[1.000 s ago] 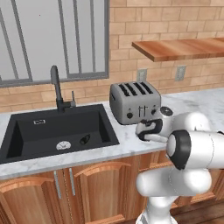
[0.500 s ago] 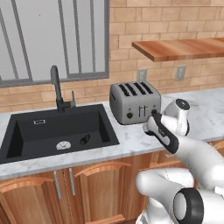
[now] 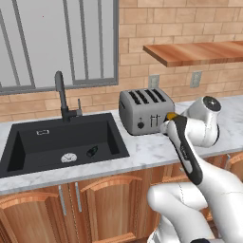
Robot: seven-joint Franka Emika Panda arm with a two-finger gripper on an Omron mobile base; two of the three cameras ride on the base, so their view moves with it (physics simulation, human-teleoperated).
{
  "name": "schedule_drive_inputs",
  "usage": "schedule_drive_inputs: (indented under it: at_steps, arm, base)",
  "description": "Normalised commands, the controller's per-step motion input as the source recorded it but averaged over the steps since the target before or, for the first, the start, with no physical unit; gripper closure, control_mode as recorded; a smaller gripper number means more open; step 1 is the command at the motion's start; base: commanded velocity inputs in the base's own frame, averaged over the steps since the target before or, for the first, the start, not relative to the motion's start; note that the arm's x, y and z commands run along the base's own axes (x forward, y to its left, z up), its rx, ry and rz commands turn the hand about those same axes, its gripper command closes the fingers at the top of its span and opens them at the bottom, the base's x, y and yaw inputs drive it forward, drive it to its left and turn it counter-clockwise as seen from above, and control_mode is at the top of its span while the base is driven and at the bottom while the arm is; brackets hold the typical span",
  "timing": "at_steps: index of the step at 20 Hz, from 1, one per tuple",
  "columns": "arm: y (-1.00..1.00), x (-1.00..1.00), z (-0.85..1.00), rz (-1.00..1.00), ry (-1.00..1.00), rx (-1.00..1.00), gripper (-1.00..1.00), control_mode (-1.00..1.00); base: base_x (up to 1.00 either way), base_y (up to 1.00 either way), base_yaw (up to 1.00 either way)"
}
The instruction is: Clear the mugs and bowl far away from the sink.
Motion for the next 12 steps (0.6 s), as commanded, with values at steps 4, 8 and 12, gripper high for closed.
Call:
schedule_drive_inputs:
  at_steps: [4,8,12]
  arm:
    - [0.0,-0.19,1.0,0.0,0.0,0.0,1.0,-1.0]
    - [0.0,-0.4,0.74,-0.03,0.02,0.0,1.0,-1.0]
    - [-0.03,-0.75,0.19,0.0,0.08,0.0,1.0,-1.0]
  base:
    - [0.0,0.0,0.0]
    - [0.0,0.0,0.0]
    - [0.0,0.0,0.0]
